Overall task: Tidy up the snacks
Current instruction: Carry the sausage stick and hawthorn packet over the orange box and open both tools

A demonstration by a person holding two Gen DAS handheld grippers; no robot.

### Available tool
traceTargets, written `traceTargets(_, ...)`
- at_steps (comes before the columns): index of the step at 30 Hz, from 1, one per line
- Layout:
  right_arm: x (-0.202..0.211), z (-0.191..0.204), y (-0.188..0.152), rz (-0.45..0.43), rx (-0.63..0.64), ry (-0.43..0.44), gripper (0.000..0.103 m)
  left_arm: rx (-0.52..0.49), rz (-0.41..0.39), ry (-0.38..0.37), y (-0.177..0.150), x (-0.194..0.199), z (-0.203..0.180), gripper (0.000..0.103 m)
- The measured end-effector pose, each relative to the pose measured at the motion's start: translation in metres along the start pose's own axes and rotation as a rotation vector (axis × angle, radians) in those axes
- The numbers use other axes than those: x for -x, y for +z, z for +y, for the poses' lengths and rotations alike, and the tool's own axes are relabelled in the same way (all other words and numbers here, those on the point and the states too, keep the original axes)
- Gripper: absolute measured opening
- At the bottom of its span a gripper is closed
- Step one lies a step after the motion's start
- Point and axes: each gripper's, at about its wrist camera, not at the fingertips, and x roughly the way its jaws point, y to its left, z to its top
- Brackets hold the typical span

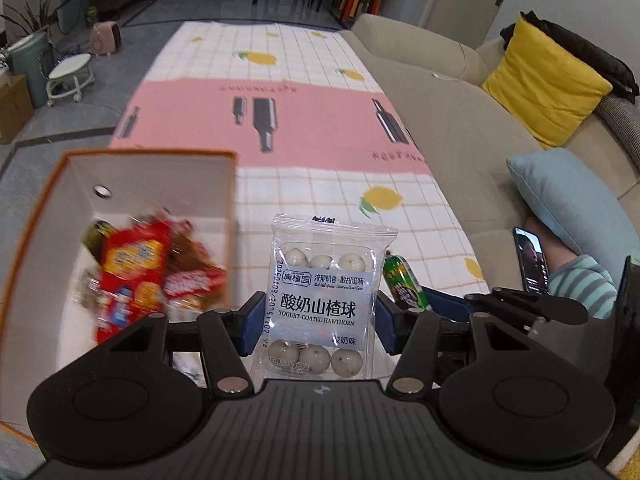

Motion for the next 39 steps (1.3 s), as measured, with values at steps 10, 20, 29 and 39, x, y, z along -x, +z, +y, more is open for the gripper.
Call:
traceTargets(10, 0.004, 0.054, 0.037, 0.024, 0.031, 0.122, 0.020, 0.021, 0.038, 0.068, 0.014, 0.028, 0.054, 0.064)
traceTargets(20, -0.030, 0.122, 0.063, 0.158, 0.170, 0.211, 0.020, 0.024, 0.182, 0.186, 0.015, 0.006, 0.110, 0.064)
traceTargets(29, -0.074, 0.151, 0.064, 0.293, 0.266, 0.237, 0.020, 0.008, 0.334, 0.191, 0.007, -0.030, 0.133, 0.064)
traceTargets(39, -0.106, 0.169, 0.047, 0.399, 0.371, 0.243, 0.019, -0.057, 0.459, 0.224, -0.005, -0.066, 0.137, 0.066)
